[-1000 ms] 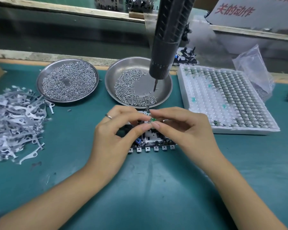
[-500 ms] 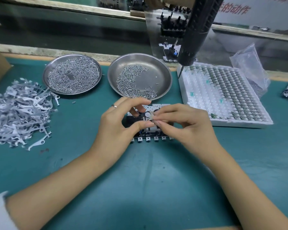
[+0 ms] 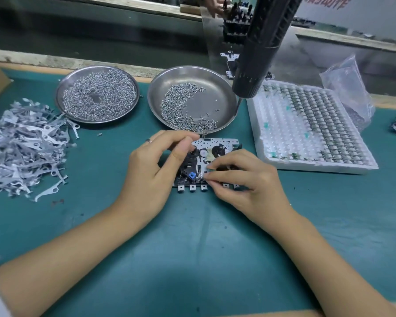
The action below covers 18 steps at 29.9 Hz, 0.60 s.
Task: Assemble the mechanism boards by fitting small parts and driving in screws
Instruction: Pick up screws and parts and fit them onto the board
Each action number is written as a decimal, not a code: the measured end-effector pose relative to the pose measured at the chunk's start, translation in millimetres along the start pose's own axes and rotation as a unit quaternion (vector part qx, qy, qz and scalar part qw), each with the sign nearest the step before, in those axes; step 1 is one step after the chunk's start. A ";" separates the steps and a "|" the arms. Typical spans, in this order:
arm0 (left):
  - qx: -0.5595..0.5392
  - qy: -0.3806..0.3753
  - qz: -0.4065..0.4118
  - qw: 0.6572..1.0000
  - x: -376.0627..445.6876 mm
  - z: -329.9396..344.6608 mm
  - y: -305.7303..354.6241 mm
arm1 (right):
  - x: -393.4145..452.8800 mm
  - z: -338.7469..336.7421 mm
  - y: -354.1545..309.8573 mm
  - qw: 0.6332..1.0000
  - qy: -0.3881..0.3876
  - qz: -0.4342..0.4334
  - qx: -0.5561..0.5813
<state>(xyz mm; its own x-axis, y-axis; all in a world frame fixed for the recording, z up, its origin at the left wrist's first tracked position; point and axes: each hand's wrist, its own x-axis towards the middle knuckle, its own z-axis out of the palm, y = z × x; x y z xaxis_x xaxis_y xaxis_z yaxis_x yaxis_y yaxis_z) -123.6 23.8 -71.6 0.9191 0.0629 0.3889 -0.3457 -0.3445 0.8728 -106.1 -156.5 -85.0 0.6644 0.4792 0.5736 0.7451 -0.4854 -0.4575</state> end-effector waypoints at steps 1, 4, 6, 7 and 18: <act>0.017 -0.006 0.011 1.000 -0.4 -0.1 0.3 | -0.1 -0.1 0.6 1.000 -0.006 -0.007 -0.007; 0.088 -0.061 0.044 0.993 -2.6 0.4 -0.4 | -1.3 -1.9 1.6 1.000 -0.027 -0.011 -0.005; 0.150 -0.110 0.068 0.980 -5.0 1.3 -1.9 | -2.1 -3.2 0.4 0.999 -0.024 0.021 0.023; 0.178 -0.127 0.079 0.973 -6.3 1.8 -3.2 | -1.8 -3.7 -0.3 0.998 -0.019 0.039 0.038; 0.198 -0.133 0.092 0.967 -5.1 2.3 -7.3 | -0.8 -5.0 -4.3 0.993 -0.014 0.076 0.084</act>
<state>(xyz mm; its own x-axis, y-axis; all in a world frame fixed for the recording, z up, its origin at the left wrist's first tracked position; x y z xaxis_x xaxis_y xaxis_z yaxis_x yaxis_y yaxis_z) -125.3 23.8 -80.6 0.8834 -0.2588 0.3907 -0.4570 -0.6612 0.5950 -110.2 -158.5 -80.1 0.7701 0.4304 0.4708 0.6331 -0.4256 -0.6466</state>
